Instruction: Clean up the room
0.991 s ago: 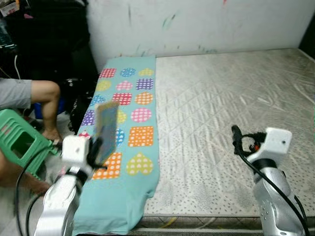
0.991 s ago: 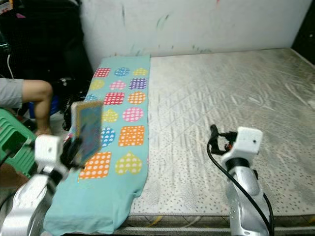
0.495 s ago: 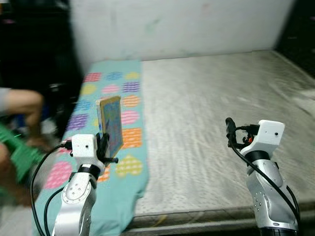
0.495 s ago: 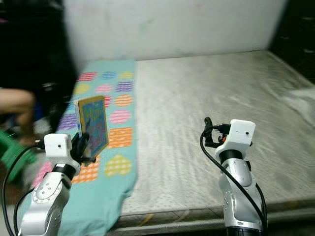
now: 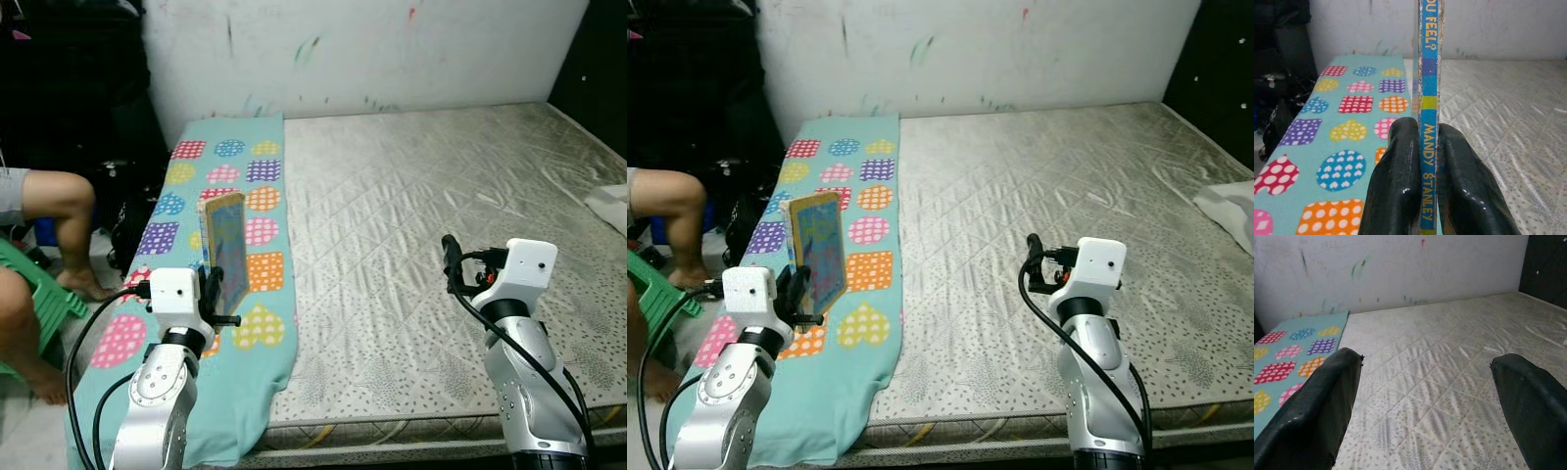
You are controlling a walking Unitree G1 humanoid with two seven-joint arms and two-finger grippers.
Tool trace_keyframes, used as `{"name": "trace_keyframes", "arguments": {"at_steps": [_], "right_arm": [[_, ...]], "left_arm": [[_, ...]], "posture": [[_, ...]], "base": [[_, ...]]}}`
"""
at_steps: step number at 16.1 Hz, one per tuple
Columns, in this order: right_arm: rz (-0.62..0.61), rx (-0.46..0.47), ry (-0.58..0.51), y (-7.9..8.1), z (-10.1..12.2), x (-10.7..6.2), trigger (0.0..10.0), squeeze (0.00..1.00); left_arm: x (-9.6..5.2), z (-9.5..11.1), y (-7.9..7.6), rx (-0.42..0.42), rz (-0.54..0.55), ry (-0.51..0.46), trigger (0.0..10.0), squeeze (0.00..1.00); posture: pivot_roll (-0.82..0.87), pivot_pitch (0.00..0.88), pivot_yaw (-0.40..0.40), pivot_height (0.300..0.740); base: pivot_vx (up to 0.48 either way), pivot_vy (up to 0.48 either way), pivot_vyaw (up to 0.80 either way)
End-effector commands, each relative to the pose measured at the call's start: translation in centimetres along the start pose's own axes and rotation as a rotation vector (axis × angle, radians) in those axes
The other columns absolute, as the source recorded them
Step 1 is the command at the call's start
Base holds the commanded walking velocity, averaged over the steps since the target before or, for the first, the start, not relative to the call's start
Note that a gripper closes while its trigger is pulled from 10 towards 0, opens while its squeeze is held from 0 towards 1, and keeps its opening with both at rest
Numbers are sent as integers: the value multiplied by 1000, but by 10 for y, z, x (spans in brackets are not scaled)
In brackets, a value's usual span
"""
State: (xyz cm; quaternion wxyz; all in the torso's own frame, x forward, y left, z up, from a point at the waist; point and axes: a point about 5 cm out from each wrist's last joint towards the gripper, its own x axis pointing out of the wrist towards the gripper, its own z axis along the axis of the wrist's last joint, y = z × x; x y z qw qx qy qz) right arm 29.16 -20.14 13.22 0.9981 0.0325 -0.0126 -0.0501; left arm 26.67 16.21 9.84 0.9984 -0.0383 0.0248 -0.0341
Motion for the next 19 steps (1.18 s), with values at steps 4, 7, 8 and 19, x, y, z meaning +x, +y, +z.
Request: {"name": "trace_keyframes", "arguments": {"at_steps": [4,7,8,19], "right_arm": [[10,-1,-3,4,3,0,10000,0],[11,-6,-3,3,4,2,10000,0],[8,-8,-4,2,4,1,10000,0],[13,-18,2,2,3,0,10000,0]], "left_arm": [[-1,8,2,-7,-7,-31,10000,0],[0,8,-3,-14,-24,-25,10000,0],[0,8,-3,-6,-27,-19,10000,0],[-1,6,-6,-11,-45,-9,10000,0]], "posture": [[-94,0,54,740],[-93,4,60,740],[-91,8,64,740],[-94,13,58,740]], "base": [[0,-292,0],[0,-301,0],[0,-307,0],[0,-353,0]]}}
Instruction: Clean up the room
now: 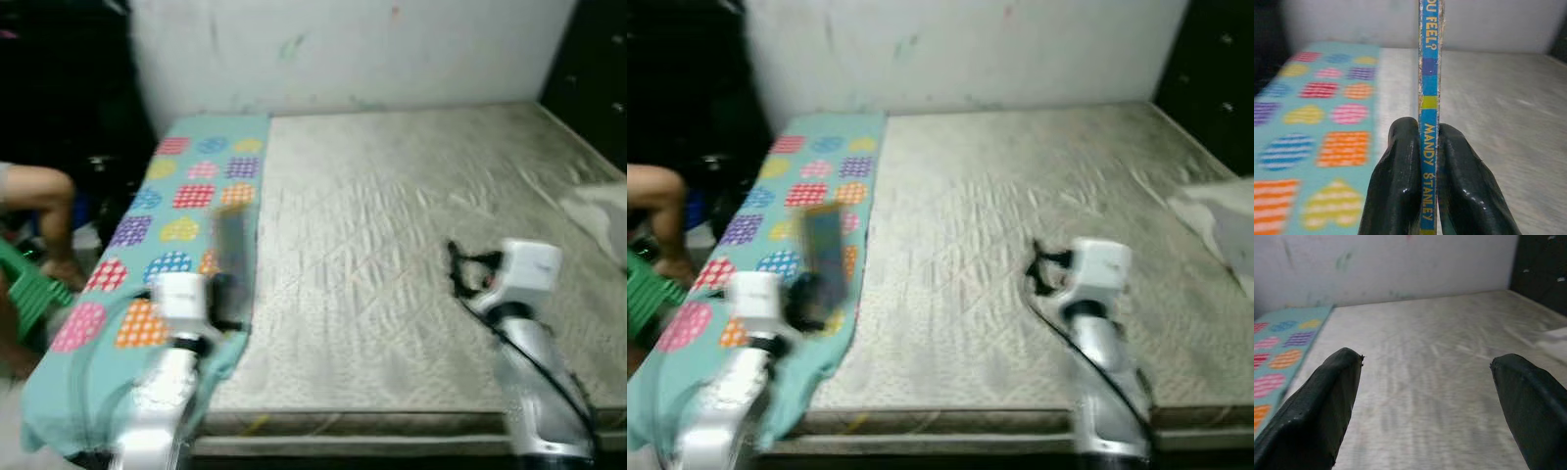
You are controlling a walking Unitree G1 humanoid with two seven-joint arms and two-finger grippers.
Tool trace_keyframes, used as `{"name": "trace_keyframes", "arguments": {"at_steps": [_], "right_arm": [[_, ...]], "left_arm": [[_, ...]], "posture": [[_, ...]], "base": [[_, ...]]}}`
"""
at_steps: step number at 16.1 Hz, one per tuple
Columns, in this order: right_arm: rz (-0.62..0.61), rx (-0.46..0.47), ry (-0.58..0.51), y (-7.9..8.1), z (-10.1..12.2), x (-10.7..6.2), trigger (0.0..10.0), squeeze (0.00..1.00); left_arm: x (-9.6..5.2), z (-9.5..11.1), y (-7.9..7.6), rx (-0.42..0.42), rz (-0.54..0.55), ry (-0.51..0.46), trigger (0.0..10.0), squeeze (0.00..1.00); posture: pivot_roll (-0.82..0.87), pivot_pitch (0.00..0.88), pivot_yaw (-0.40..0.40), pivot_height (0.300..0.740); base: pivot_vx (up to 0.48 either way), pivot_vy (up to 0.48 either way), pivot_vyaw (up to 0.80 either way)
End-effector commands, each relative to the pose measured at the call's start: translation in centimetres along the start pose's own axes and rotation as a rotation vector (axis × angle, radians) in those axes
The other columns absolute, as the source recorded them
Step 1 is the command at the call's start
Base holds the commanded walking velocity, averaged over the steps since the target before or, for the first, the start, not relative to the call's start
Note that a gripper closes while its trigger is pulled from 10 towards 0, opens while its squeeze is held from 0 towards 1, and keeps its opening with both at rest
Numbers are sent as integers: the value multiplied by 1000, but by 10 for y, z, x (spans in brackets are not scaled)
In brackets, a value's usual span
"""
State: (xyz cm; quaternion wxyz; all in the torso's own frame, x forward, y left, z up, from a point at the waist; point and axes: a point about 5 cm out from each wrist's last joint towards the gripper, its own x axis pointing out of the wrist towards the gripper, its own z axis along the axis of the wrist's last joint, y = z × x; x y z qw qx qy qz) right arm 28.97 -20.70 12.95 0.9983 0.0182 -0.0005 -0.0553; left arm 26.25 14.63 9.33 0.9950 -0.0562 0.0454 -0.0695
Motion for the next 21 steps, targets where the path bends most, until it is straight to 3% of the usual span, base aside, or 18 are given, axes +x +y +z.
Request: {"name": "trace_keyframes", "arguments": {"at_steps": [1,9,12,19,21], "right_arm": [[24,12,-20,8,5,2,10000,0],[27,4,-20,7,6,3,10000,0],[29,3,-17,8,5,2,10000,0],[26,7,-10,7,5,2,10000,0],[28,8,-8,7,4,2,10000,0]], "left_arm": [[1,13,9,24,25,-51,10000,0],[2,12,7,20,21,-49,10000,0],[2,12,6,-15,22,-54,10000,0],[1,14,4,-1,1,-59,10000,0],[1,14,4,3,2,-59,10000,0]], "posture": [[-93,12,55,740],[-97,12,53,740],[-97,13,53,740],[-98,15,53,740],[-98,16,53,740]], "base": [[0,-352,0],[0,-346,0],[0,0,0],[0,0,0],[0,0,-709]]}}
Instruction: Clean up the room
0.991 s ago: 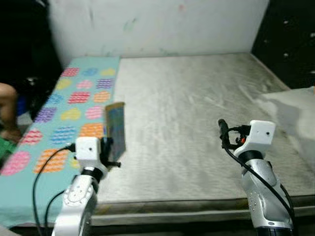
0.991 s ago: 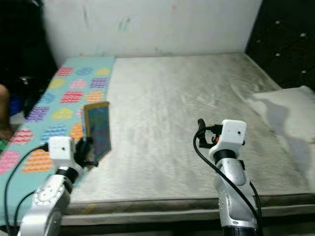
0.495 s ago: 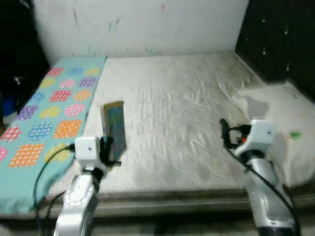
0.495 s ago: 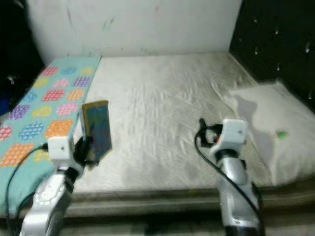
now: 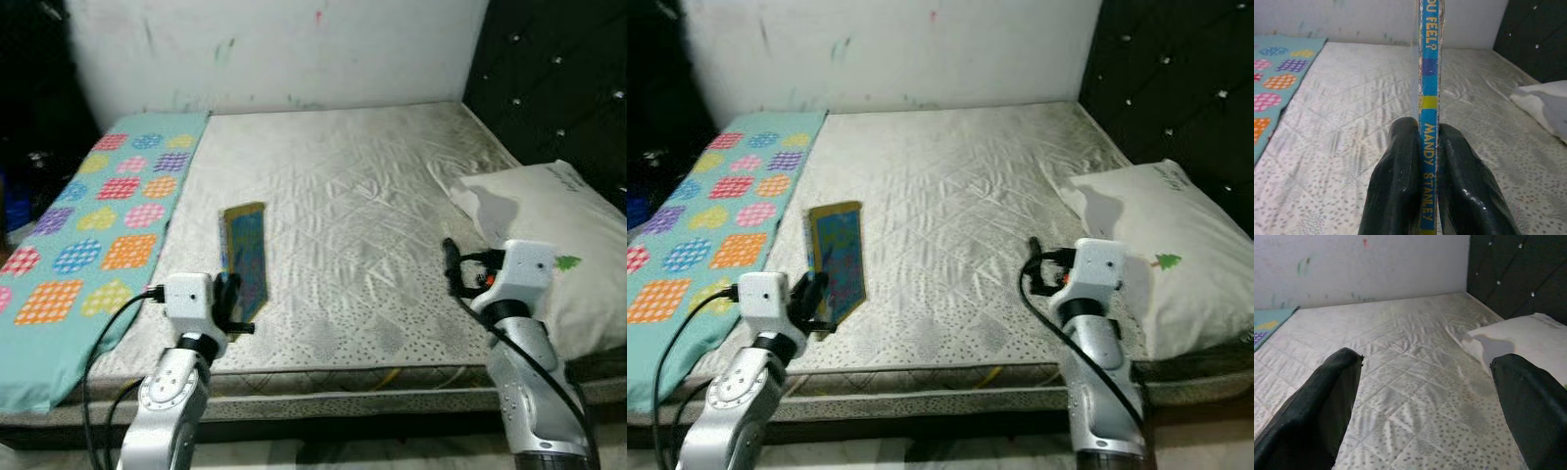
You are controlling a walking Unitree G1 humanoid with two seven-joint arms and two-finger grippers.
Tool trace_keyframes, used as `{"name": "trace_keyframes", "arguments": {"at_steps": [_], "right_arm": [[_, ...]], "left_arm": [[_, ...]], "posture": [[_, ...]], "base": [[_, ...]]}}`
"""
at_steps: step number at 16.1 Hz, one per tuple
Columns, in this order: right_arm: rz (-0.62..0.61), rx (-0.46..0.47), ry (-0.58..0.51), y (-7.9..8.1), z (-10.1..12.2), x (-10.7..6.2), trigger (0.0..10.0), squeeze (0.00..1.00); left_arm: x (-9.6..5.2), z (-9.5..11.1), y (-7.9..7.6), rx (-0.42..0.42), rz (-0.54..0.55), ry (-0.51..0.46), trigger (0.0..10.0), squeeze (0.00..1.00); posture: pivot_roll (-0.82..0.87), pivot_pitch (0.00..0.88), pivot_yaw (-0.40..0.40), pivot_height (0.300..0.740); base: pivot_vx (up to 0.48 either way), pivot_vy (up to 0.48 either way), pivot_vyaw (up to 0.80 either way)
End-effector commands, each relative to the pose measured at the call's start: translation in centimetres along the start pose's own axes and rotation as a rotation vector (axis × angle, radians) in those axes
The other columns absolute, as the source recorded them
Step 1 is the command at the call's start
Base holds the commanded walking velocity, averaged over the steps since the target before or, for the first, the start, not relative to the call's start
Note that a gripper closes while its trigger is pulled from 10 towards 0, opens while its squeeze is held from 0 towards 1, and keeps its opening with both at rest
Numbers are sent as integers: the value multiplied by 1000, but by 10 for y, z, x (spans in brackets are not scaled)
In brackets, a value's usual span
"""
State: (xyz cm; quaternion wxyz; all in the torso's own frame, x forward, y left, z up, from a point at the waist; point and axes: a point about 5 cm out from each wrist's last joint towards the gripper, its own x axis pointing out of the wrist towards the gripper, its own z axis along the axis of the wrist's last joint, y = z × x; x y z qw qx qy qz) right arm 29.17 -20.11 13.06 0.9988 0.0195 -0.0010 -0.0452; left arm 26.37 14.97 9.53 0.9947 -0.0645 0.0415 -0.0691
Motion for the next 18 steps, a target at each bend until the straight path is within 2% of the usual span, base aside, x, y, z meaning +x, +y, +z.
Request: {"name": "trace_keyframes", "arguments": {"at_steps": [1,5,8,15,16,18], "right_arm": [[7,5,-10,1,4,1,10000,0],[6,-2,-9,1,3,1,10000,0],[7,-4,-9,1,3,2,10000,0],[12,-9,-10,2,3,3,10000,0],[13,-9,-9,2,3,3,10000,0],[13,-10,-10,2,2,3,10000,0]], "left_arm": [[1,12,0,20,1,-50,10000,0],[2,13,-1,-10,-11,-61,10000,0],[0,16,-4,-23,-60,-91,10000,0],[0,13,-5,-17,-60,-71,10000,0],[1,12,-3,-28,-27,-73,10000,0],[2,12,-4,-10,-35,-64,10000,0]], "posture": [[-98,16,53,740],[-99,18,54,740],[-98,18,52,740],[-98,14,51,740],[-98,13,52,740],[-98,7,53,740]], "base": [[0,0,-531],[0,0,0],[0,0,0],[371,0,0],[0,0,0],[0,0,0]]}}
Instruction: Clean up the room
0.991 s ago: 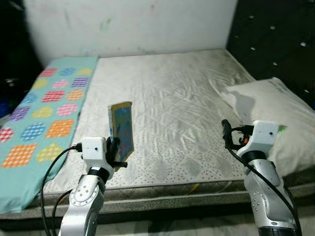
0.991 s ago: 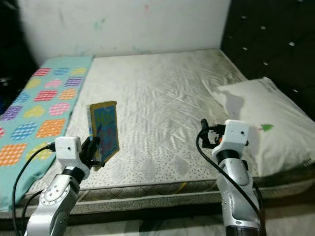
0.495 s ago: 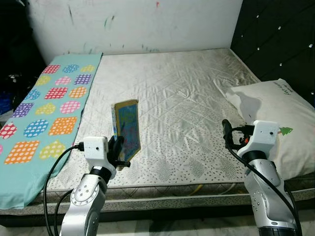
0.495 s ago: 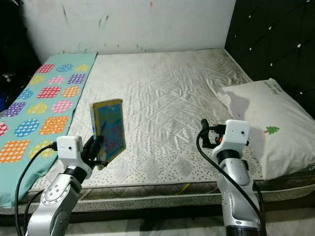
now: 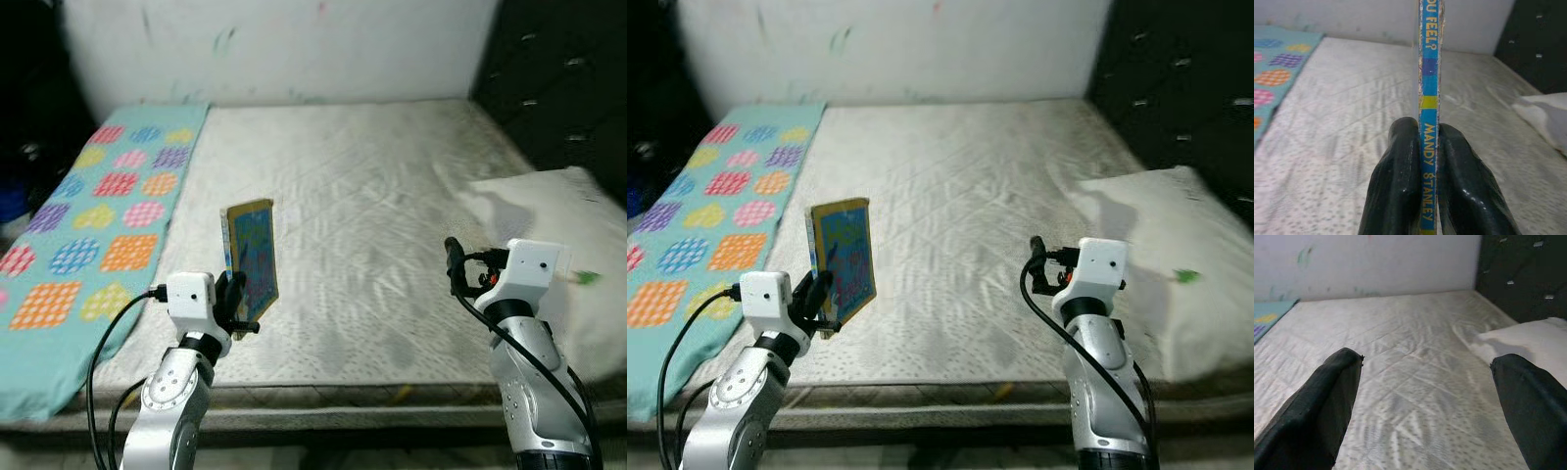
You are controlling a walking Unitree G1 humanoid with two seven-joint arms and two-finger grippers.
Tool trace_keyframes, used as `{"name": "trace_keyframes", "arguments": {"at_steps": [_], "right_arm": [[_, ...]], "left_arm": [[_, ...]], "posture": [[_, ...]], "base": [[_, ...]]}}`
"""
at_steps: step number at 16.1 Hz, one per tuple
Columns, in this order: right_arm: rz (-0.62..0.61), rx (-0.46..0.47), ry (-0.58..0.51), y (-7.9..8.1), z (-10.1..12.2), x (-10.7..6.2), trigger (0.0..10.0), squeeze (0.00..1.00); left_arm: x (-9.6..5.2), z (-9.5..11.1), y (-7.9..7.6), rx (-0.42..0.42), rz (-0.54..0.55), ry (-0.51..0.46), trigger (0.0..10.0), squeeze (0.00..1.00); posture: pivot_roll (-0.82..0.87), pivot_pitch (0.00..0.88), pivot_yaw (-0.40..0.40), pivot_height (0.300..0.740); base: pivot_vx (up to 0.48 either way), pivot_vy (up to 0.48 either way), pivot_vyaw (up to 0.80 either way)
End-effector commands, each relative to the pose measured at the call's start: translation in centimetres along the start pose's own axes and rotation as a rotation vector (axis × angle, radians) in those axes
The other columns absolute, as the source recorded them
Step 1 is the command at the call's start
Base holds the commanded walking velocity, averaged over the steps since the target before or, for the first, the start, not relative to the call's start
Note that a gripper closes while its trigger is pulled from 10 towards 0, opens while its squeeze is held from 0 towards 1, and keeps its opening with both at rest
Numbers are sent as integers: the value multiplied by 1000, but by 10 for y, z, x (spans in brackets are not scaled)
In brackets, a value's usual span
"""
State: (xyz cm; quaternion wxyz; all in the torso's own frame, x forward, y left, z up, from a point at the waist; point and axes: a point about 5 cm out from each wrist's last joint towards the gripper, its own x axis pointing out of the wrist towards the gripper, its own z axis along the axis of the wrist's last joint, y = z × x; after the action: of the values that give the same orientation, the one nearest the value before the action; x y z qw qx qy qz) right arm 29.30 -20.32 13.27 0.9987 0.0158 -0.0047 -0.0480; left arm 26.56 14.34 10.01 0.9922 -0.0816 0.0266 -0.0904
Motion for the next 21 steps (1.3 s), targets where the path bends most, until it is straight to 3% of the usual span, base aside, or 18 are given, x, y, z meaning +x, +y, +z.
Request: {"name": "trace_keyframes", "arguments": {"at_steps": [1,13,15,21], "right_arm": [[18,-4,-3,4,0,2,10000,0],[22,-12,-1,2,-1,2,10000,0],[22,-14,0,2,-1,2,10000,0],[23,-22,-1,1,-2,1,10000,0]], "left_arm": [[0,8,3,27,9,-35,10000,0],[1,8,1,26,9,-36,10000,0],[1,8,1,-15,12,-48,10000,0],[-1,10,-1,-17,-16,-66,10000,0]], "posture": [[-99,6,54,740],[-103,1,50,740],[-103,0,49,740],[-104,4,50,740]], "base": [[0,0,0],[0,-237,0],[0,0,0],[0,0,0]]}}
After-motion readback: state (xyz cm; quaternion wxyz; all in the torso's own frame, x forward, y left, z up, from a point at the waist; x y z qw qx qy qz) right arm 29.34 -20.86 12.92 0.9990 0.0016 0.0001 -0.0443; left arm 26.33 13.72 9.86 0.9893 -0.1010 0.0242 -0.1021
